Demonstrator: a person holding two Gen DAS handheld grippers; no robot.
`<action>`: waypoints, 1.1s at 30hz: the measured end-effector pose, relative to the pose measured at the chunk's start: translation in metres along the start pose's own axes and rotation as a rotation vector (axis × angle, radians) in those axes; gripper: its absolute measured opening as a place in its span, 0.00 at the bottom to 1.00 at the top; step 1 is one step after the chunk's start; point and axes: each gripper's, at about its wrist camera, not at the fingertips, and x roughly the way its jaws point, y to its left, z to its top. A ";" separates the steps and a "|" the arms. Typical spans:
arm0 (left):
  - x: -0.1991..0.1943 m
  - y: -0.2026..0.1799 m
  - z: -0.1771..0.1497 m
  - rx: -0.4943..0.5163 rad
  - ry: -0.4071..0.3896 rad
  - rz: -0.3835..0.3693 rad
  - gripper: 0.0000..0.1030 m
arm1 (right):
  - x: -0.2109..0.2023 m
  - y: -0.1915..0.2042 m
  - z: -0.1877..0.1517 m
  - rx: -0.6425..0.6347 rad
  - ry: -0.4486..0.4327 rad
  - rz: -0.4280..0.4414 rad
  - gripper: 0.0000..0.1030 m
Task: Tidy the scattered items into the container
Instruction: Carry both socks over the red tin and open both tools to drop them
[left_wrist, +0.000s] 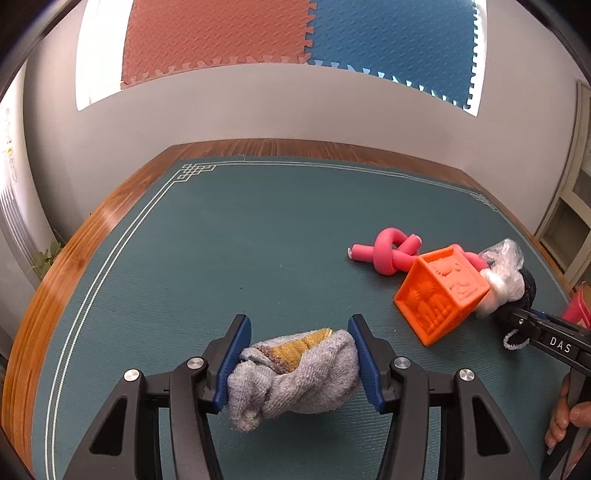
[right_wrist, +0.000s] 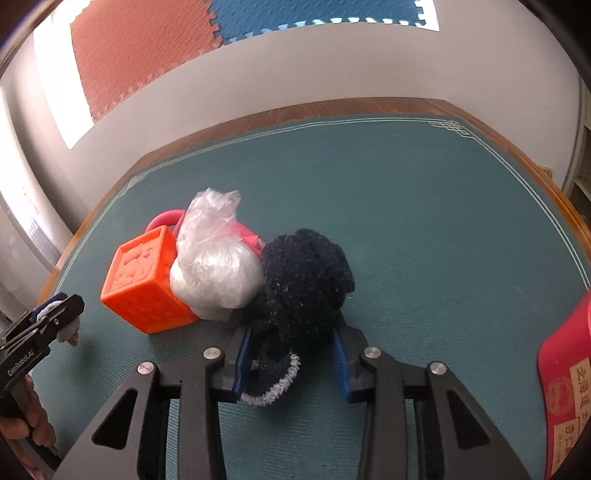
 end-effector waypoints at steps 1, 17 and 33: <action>-0.002 -0.001 0.000 0.001 -0.004 -0.003 0.55 | -0.002 -0.002 0.000 0.008 -0.008 -0.005 0.38; -0.055 -0.073 -0.005 0.101 -0.066 -0.203 0.55 | -0.113 -0.027 -0.018 0.083 -0.264 -0.070 0.38; -0.073 -0.216 0.006 0.209 -0.069 -0.432 0.55 | -0.205 -0.152 -0.040 0.280 -0.406 -0.345 0.38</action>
